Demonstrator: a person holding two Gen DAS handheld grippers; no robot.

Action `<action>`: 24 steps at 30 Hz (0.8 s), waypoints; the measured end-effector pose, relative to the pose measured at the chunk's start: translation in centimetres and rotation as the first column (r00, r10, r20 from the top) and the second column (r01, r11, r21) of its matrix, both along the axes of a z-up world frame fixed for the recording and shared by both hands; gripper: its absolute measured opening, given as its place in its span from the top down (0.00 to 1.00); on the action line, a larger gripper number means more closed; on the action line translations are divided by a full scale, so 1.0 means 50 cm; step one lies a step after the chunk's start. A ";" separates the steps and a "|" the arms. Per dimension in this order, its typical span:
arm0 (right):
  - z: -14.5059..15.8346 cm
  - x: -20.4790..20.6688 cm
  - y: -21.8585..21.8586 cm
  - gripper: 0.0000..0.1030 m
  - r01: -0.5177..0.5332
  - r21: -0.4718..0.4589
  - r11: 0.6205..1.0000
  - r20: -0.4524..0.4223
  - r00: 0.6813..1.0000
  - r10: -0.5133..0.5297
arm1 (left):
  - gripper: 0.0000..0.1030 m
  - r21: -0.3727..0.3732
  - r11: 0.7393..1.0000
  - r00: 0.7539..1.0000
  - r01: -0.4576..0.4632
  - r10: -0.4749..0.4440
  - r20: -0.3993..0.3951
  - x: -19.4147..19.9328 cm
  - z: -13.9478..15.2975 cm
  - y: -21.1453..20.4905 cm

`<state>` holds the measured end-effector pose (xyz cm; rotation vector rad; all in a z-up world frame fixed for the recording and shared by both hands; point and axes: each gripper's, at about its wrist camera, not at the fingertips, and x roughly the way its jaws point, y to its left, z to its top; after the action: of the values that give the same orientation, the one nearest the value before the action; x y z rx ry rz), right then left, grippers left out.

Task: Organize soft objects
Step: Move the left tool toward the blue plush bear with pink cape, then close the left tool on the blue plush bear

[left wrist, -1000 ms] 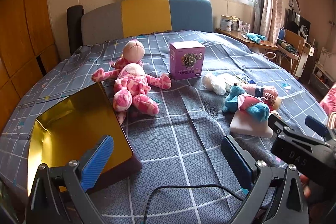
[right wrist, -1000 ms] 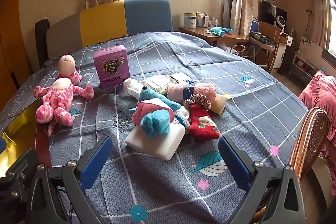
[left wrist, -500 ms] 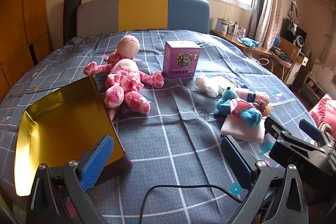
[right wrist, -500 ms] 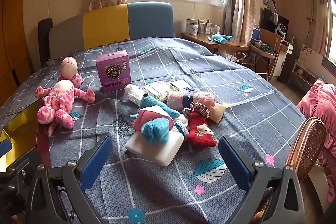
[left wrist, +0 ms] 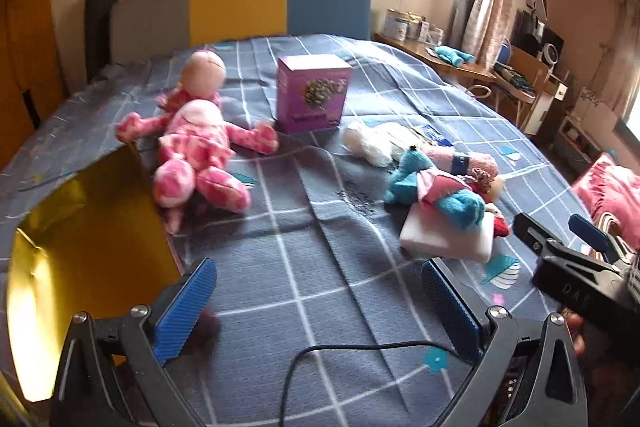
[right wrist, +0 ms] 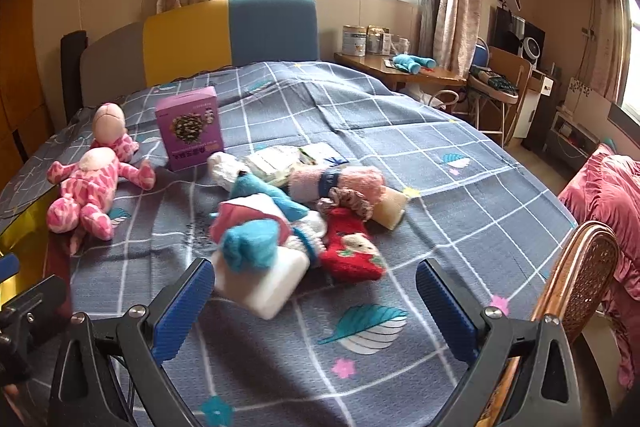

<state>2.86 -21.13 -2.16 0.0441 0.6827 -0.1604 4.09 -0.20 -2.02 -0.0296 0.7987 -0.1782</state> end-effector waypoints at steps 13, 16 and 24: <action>0.006 0.007 -0.159 0.00 0.059 0.078 0.995 -0.052 0.997 -0.055 | 0.02 -0.005 0.988 0.984 0.155 -0.155 -0.082 0.084 -0.018 -0.111; 0.007 0.010 -0.171 0.00 0.062 0.117 0.991 -0.056 0.997 -0.055 | 0.02 -0.026 0.985 0.981 0.170 -0.171 -0.087 0.115 -0.008 -0.138; 0.000 0.017 -0.179 0.00 -0.003 0.208 0.978 -0.053 0.998 0.014 | 0.05 -0.115 0.979 0.965 0.167 -0.187 -0.187 0.245 -0.035 -0.204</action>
<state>3.70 -30.10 -2.18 0.2381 0.7523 -0.0819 16.31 -10.40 -3.77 -0.0701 0.9902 -0.3890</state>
